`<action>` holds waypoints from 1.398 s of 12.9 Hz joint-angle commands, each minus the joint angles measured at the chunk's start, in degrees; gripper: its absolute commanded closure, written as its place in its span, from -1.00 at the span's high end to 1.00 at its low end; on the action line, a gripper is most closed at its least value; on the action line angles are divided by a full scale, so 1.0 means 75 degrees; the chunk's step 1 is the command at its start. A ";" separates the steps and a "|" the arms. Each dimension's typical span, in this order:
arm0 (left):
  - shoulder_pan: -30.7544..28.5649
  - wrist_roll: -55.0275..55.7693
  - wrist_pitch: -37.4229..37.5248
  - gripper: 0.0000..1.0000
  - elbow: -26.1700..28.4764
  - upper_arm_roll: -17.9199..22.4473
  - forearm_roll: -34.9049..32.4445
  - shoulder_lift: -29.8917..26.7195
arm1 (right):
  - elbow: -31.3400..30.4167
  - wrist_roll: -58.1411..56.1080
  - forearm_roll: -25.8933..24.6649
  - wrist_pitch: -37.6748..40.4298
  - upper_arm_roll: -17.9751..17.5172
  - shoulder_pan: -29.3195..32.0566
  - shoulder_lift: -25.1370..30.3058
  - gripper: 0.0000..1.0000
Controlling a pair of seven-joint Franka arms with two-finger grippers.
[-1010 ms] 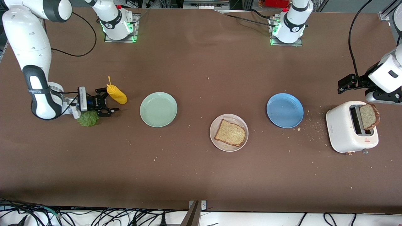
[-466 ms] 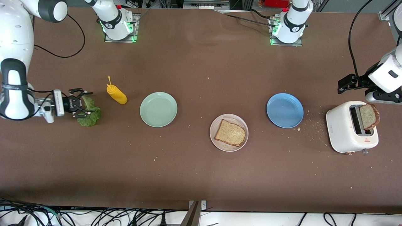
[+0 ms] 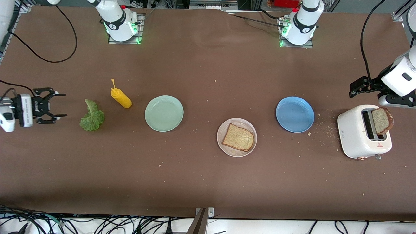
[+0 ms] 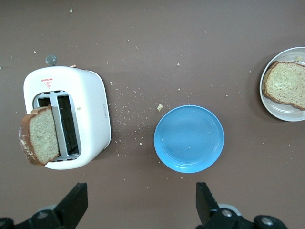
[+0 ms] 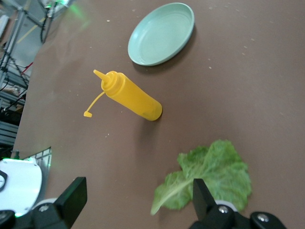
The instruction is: Make sandwich in beige plate with both arms
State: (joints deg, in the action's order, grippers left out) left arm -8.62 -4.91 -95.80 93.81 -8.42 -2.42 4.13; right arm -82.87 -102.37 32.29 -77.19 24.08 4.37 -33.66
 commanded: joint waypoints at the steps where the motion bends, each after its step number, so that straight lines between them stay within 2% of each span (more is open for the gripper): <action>1: -0.0023 -0.0143 0.0118 1.00 -0.0109 0.0010 0.0065 0.0011 | 0.0009 0.2389 -0.1136 -0.0101 0.0024 -0.0369 0.0969 0.97; 4: -0.0023 -0.0143 0.0118 1.00 -0.0109 0.0010 0.0065 0.0011 | -0.0002 0.5823 -0.2368 -0.0277 -0.0058 -0.0780 0.1441 0.98; 7: -0.0023 -0.0143 0.0118 1.00 -0.0109 0.0010 0.0065 0.0011 | -0.0223 0.8204 -0.3679 -0.1305 -0.0058 -0.1739 0.1465 0.98; 8: -0.0023 -0.0143 0.0118 1.00 -0.0109 0.0010 0.0065 0.0011 | -0.0607 0.8780 -0.3846 -0.1703 -0.0058 -0.1858 0.1465 0.98; 13: -0.0023 -0.0154 0.0106 1.00 -0.0109 0.0033 0.0065 0.0011 | -0.3020 1.0447 -0.3895 -0.4223 -0.0058 -0.2233 0.1629 0.98; 15: -0.0023 -0.0154 0.0106 1.00 -0.0109 0.0033 0.0065 0.0011 | -0.3994 1.0672 -0.3883 -0.5265 -0.0081 -0.2293 0.1687 0.98; 18: -0.0023 -0.0154 0.0106 1.00 -0.0109 0.0033 0.0065 0.0011 | -0.5003 1.0684 -0.3824 -0.6438 -0.0116 -0.2363 0.1687 0.98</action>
State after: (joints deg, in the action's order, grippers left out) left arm -8.69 -4.91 -95.80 93.80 -8.36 -2.42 4.14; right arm -114.38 -23.57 4.19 -120.49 23.34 -12.46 -23.76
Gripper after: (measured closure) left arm 0.000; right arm 0.009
